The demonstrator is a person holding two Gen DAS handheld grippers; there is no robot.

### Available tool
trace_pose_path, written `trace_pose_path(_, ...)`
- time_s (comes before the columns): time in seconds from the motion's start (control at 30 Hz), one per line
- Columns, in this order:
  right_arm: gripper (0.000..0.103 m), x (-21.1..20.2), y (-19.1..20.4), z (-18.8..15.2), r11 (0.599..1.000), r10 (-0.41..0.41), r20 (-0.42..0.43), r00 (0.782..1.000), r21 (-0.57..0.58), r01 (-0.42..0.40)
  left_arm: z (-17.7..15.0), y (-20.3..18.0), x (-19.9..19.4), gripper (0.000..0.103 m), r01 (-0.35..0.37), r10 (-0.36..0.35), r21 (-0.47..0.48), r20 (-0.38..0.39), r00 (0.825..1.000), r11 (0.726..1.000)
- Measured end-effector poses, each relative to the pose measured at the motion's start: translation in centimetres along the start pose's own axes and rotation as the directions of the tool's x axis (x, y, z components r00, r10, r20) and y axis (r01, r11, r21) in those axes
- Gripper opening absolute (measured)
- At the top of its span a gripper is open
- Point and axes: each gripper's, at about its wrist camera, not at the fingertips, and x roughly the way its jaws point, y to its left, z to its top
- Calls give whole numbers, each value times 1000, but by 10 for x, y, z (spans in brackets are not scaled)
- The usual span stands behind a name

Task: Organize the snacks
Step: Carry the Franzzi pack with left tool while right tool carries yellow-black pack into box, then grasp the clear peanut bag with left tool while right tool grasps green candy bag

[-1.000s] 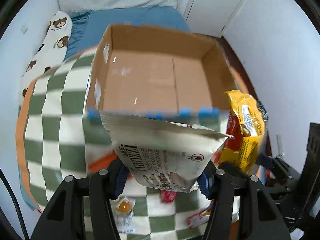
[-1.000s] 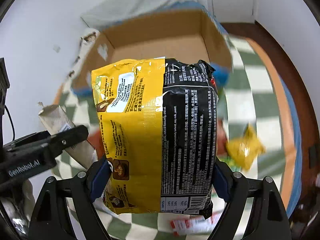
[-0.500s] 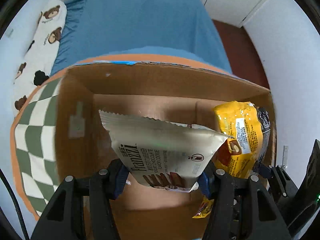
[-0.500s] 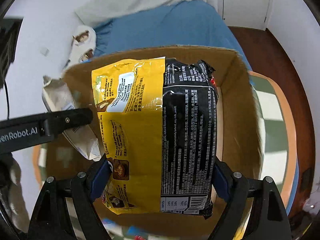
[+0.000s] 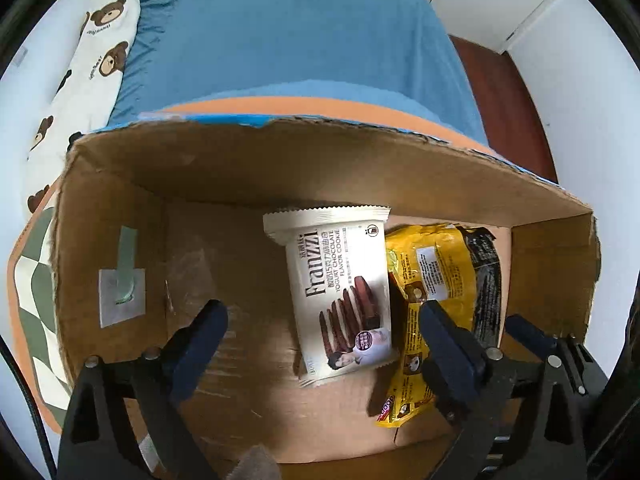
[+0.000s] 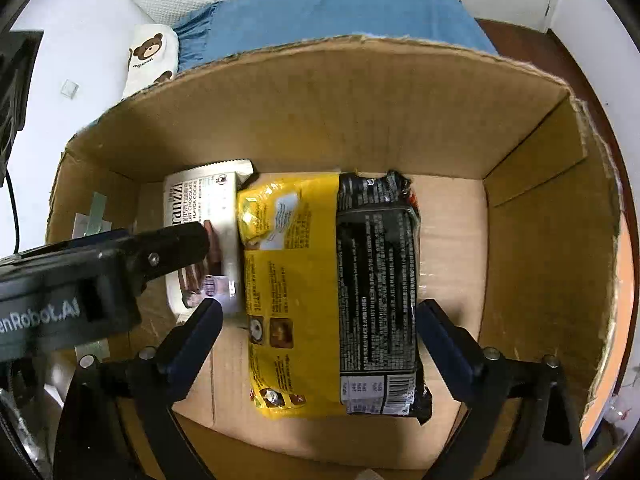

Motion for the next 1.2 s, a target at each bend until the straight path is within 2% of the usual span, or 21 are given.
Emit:
trace_pose_path(0.13, 100, -12, -14, -10, 1000, -20, 19, 1000, -3, 20, -15, 1, -13, 98, -26, 27, -23, 56, 998, 999)
trace_pose_path(0.3, 100, -49, -2, -36, 999, -51, 59, 997, 13, 50, -41, 7, -38, 98, -60, 66, -49, 134, 989, 997)
trace_pose_path(0.33, 100, -49, 13, -36, 998, -59, 67, 996, 13, 58, -45, 7, -42, 98, -63, 70, -51, 147, 987, 997)
trace_pose_path(0.5, 100, -81, 23, -72, 995, -97, 131, 987, 16, 96, -79, 3, -73, 98, -102, 109, -42, 244, 964, 994)
trace_pose_path(0.63, 100, -114, 37, -95, 992, -123, 198, 973, 23, 120, -103, 2, -98, 98, -122, 126, -31, 313, 942, 992)
trace_pose_path(0.93, 99, -181, 62, -151, 989, -144, 338, 930, 38, 140, -162, 0, -149, 98, -108, 105, -17, 424, 899, 994)
trace_pose_path(1.07, 99, -197, 73, -171, 991, -134, 378, 916, 43, 128, -187, -3, -168, 98, -96, 88, -7, 456, 885, 995)
trace_pose_path(1.2, 99, -216, 75, -197, 993, -121, 407, 906, 57, 107, -213, -3, -180, 98, -95, 81, 6, 469, 880, 995)
